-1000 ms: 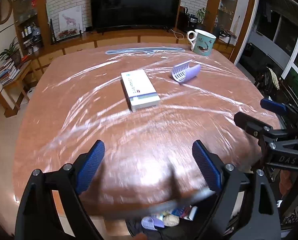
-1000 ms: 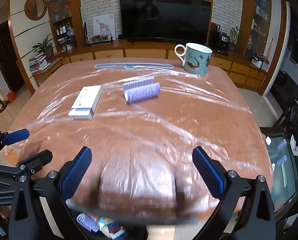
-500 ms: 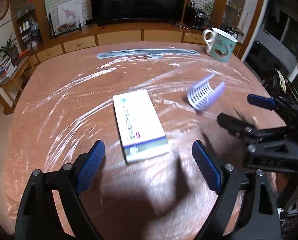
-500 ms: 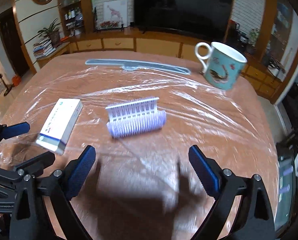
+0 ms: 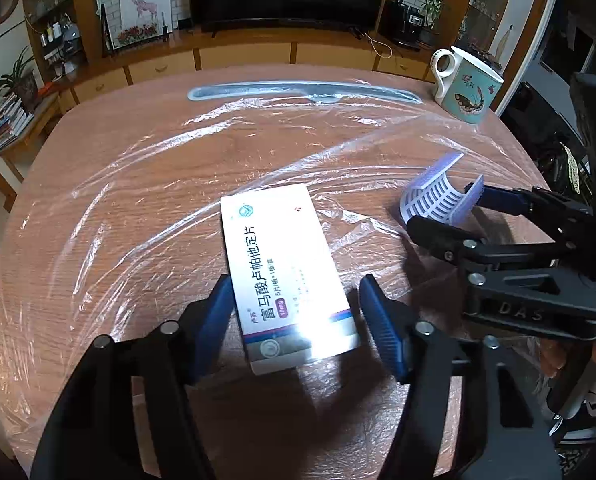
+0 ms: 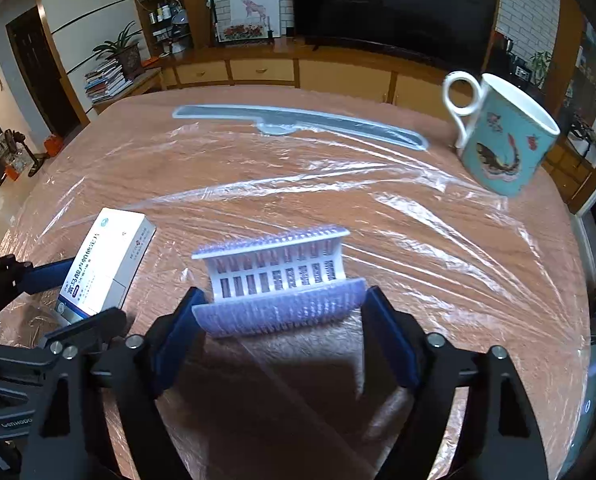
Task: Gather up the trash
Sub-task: 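Grasp the white medicine box with the left tool while the right tool grasps the lavender rack, then carry the white box and lavender rack off the table over the black bin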
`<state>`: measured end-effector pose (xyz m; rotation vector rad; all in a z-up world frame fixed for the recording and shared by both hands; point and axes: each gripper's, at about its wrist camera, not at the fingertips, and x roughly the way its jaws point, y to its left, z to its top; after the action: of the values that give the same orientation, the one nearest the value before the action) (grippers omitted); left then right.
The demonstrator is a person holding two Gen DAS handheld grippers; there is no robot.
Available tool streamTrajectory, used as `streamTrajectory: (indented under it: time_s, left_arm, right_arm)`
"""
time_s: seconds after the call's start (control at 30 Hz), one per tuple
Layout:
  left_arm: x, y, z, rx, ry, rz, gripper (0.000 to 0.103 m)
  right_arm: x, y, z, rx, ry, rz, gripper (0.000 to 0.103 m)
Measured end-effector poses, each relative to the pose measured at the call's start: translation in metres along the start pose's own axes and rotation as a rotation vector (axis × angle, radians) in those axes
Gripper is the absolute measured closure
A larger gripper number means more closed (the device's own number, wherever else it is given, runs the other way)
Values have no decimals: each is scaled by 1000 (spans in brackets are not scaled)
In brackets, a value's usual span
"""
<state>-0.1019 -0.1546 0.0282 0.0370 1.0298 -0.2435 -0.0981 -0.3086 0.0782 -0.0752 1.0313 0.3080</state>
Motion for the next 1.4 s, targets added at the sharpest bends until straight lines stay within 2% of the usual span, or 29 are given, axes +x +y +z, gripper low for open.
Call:
streamTrajectory:
  time_s: [0.17,0.77,0.97,1.4]
  left_arm:
    - [0,0,1,11,-9,-1,49]
    - [-22,4,-9,-8,-53,-28,50]
    - [-37,7,-18,-5,-79,-45,50]
    - [-69,15,-52,-75,-110,-87,51]
  right_arm:
    - [-1,1,0,-4,-13,-15,32]
    - [-35,9,-15,84,-49,30,33]
    - [-51,20,-27,109,-65,15,33]
    - [-83,51,-65,235,-88,-1,33]
